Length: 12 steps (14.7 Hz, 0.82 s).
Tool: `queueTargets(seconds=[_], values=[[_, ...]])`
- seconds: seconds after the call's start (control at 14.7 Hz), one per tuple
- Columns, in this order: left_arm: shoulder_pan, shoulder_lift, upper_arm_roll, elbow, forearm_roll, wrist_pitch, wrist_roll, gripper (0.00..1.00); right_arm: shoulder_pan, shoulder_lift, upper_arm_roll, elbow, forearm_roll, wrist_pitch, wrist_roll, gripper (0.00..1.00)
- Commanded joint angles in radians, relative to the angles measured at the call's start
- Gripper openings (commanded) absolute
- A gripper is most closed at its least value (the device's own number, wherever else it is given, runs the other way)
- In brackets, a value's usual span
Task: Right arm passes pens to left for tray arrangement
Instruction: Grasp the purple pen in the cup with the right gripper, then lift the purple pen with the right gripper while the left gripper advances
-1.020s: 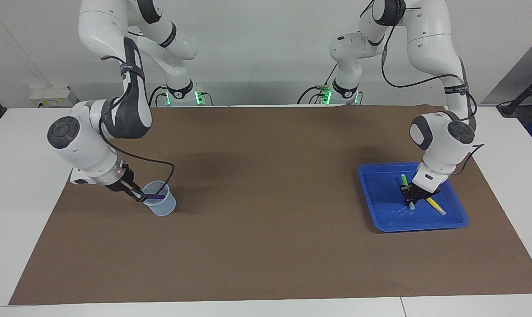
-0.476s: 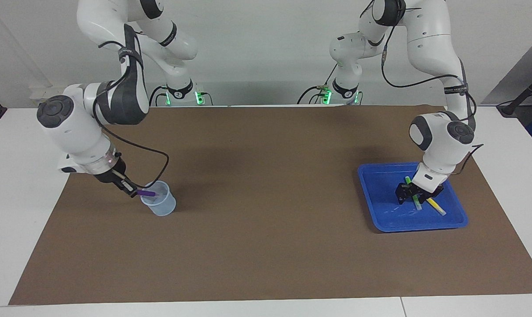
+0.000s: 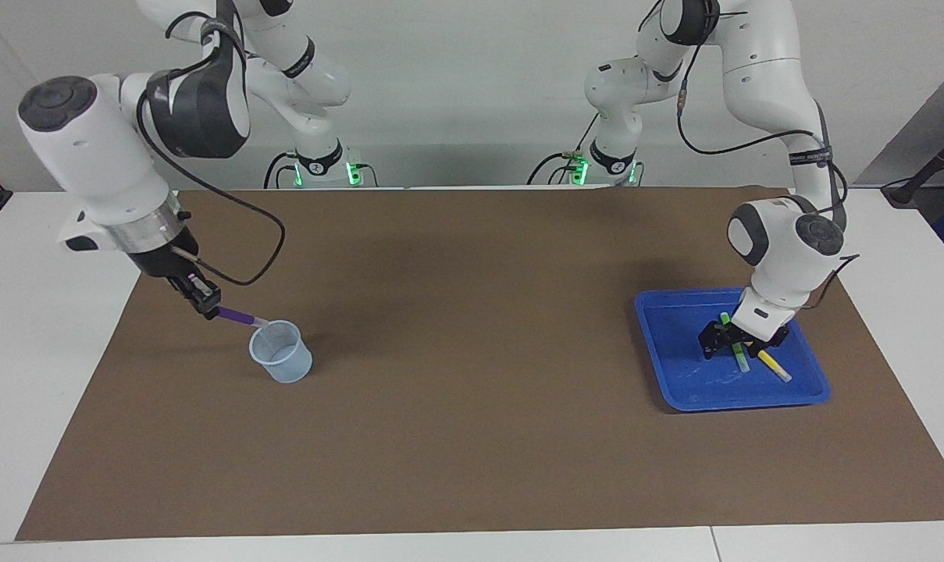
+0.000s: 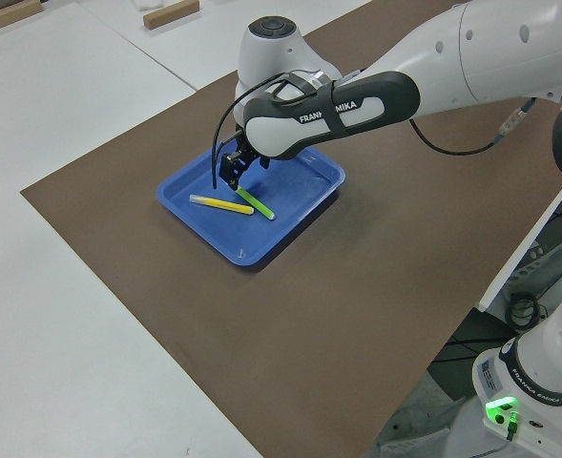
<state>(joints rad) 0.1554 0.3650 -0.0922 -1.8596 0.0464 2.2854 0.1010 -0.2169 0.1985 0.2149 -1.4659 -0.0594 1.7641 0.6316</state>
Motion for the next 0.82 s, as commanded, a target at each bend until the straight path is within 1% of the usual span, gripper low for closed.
queueTargets(seconds=[0.0, 0.14, 0.27, 0.34, 0.54, 0.61, 0.75], values=[[-0.014, -0.011, -0.004, 0.06, 0.018, -0.09, -0.072, 0.98, -0.013, -0.039, 0.009, -0.004, 0.007, -0.012, -0.026, 0.0], [-0.016, -0.023, -0.011, 0.06, 0.012, -0.093, -0.099, 0.98, -0.013, -0.054, 0.008, -0.004, 0.044, -0.011, -0.027, 0.0], [-0.022, -0.046, -0.018, 0.062, -0.002, -0.133, -0.154, 0.99, -0.018, -0.071, 0.004, -0.004, 0.087, -0.011, -0.059, 0.0], [-0.042, -0.061, -0.017, 0.062, -0.014, -0.147, -0.194, 1.0, -0.016, -0.074, 0.006, -0.004, 0.093, -0.011, -0.067, 0.0], [-0.08, -0.089, -0.018, 0.06, -0.028, -0.185, -0.315, 1.0, -0.004, -0.077, 0.012, -0.004, 0.095, -0.011, -0.067, 0.0], [-0.086, -0.097, -0.018, 0.059, -0.036, -0.196, -0.343, 1.0, -0.003, -0.089, 0.014, -0.004, 0.095, -0.011, -0.069, 0.0], [-0.112, -0.121, -0.02, 0.06, -0.103, -0.237, -0.406, 1.0, -0.004, -0.097, 0.038, -0.004, 0.095, -0.009, -0.069, 0.0]])
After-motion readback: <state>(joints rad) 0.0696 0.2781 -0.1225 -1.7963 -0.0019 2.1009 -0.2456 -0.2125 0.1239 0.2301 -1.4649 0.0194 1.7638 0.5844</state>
